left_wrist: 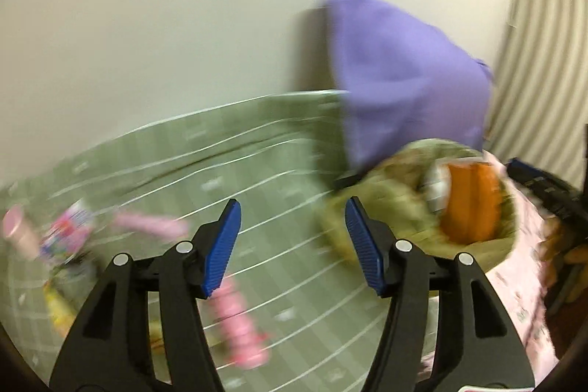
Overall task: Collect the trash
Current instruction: 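Open both tools to drop the carton and orange bag into the trash bag, then grasp the pink Kleenex packet with the left tool while the right tool grasps a yellow snack stick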
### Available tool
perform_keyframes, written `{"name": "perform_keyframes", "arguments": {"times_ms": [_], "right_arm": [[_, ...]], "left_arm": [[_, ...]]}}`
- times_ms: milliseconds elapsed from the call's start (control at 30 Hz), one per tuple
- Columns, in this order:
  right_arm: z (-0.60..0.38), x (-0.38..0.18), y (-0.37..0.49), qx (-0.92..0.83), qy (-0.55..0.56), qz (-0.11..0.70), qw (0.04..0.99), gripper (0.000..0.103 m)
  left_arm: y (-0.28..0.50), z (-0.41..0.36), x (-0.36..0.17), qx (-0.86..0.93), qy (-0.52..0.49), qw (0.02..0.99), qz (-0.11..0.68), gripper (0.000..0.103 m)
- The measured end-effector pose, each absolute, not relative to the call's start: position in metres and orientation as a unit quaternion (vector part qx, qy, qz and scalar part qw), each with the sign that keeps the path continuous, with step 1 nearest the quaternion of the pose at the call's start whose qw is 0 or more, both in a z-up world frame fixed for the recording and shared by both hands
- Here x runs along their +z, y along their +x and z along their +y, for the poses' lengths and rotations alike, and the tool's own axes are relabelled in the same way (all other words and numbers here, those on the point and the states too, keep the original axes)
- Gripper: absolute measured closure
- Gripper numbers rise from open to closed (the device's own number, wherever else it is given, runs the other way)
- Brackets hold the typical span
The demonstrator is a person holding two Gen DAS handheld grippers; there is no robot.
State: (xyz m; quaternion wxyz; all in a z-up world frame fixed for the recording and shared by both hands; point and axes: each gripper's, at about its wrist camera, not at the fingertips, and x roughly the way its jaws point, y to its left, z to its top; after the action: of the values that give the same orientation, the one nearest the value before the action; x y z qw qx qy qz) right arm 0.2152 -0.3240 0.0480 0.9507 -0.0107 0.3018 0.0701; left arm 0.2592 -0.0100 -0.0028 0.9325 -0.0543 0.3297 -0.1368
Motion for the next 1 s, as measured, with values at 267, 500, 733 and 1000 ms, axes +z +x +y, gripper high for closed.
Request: {"name": "perform_keyframes", "arguments": {"times_ms": [267,500,733,1000], "right_arm": [[-0.24,0.031,0.227,0.154,-0.023,0.318,0.935,0.068],[-0.168,0.005,0.247,0.219,-0.035,0.347,0.911,0.068],[-0.084,-0.029,0.262,0.341,-0.059,0.395,0.851,0.068],[0.026,-0.085,0.247,0.449,-0.167,0.432,0.764,0.068]], "left_arm": [[0.225,0.145,-0.058,0.027,-0.132,0.923,0.362,0.047],[0.193,0.221,-0.098,0.088,-0.181,0.903,0.381,0.047],[0.196,0.23,-0.103,0.066,-0.159,0.908,0.382,0.047],[0.18,0.253,-0.11,0.086,-0.18,0.898,0.393,0.047]]}}
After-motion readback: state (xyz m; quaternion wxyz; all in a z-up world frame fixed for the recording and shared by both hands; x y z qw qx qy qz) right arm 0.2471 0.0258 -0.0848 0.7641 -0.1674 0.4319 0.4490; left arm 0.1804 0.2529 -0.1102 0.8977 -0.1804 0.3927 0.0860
